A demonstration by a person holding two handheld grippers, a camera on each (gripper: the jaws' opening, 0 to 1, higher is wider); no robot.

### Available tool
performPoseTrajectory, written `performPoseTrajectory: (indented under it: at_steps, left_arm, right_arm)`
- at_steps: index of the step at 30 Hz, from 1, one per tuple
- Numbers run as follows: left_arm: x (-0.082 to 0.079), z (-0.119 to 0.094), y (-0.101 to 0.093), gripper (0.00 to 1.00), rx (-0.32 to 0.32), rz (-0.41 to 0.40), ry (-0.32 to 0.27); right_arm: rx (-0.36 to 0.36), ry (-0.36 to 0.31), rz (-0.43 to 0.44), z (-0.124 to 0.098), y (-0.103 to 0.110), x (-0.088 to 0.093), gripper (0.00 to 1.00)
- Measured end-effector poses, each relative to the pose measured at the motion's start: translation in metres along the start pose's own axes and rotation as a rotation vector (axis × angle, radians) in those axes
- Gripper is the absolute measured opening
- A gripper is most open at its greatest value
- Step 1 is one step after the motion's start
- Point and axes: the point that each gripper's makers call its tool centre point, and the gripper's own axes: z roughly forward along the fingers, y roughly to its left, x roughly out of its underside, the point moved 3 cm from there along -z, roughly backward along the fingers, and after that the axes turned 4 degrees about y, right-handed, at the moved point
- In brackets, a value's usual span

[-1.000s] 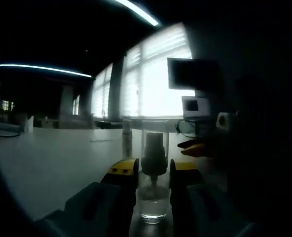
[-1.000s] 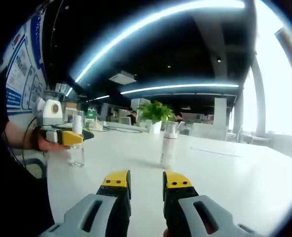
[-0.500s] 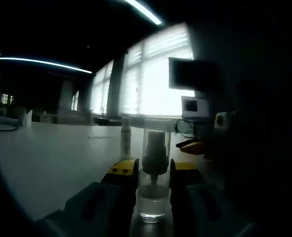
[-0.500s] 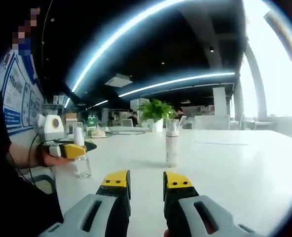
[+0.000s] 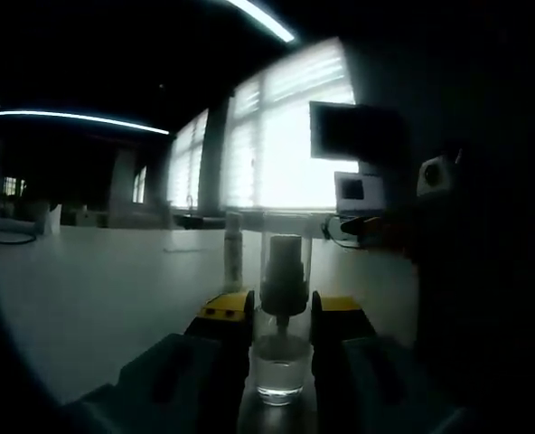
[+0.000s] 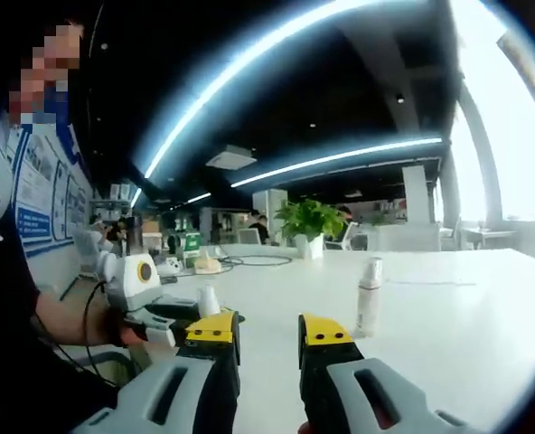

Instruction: Clamp pump bottle remove cover press pump head put on cover

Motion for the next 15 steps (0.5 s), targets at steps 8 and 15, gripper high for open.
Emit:
performPoseTrajectory:
  at_steps: [8, 15]
  left_arm:
    - [0.001, 0.0, 0.001, 0.16, -0.005, -0.004, 0.003]
    - [0.001, 0.0, 0.002, 0.16, -0.006, -0.003, 0.005]
  right_arm:
    - [-0.04, -0.017, -0.049, 0.012, 0.025, -0.017, 0.2]
    - [-0.046, -0.008, -0.041, 0.017, 0.024, -0.015, 0.2]
